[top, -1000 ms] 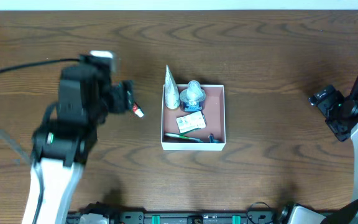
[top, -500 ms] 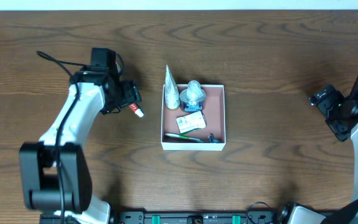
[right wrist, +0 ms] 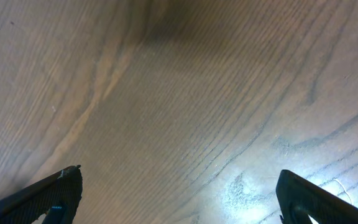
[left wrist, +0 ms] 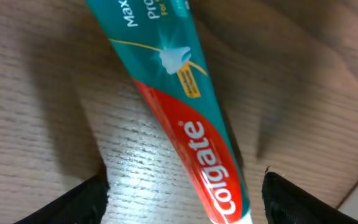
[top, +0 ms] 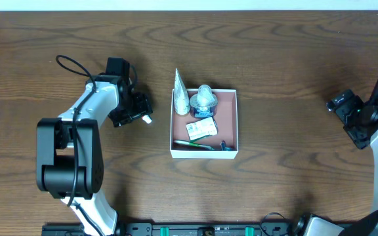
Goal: Pack container
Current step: 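Grasp the Colgate toothpaste tube with the left gripper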
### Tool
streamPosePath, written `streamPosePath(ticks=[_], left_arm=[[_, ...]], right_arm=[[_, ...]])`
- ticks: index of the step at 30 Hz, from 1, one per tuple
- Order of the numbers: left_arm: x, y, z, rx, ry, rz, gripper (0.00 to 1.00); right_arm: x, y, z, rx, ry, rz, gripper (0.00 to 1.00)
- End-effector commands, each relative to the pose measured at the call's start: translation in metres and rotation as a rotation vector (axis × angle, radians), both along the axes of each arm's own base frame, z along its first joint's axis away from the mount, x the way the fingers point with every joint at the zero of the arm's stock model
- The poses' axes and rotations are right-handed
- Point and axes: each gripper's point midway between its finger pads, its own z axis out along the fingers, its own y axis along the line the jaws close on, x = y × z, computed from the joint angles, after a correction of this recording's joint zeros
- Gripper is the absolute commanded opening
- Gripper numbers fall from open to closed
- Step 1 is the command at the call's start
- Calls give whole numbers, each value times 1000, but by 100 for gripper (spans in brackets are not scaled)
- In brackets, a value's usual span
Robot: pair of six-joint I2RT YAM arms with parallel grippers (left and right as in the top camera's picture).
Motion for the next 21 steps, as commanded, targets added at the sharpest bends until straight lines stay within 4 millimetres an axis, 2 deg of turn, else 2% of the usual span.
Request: streamPosePath(ticks=[1, 4, 5, 7, 11, 14, 15, 17, 21], left_arm=[[4, 1, -8, -3, 10, 15, 77], [4, 5, -10, 18, 11, 16, 61], [4, 6, -10, 24, 12, 16, 58], [3, 7, -10, 30, 14, 13, 44], [1, 7, -11, 33, 26, 13, 23], [-2, 7, -10, 33, 34, 10, 18], [-2, 7, -9, 34, 33, 5, 14], [-1, 7, -4, 35, 20, -18, 12], [9, 7, 23, 40, -49, -75, 12]], right_arm=[[-1, -2, 0, -3, 1, 7, 99], [-1, -2, 0, -3, 1, 7, 99], [-1, -2, 0, -3, 1, 7, 99], [-1, -2, 0, -3, 1, 7, 99], [-1, -2, 0, -3, 1, 7, 99], [-1, -2, 0, -3, 1, 7, 99], [-1, -2, 0, -3, 1, 7, 99], [-1, -2, 0, -3, 1, 7, 99], [-1, -2, 0, -3, 1, 7, 99]])
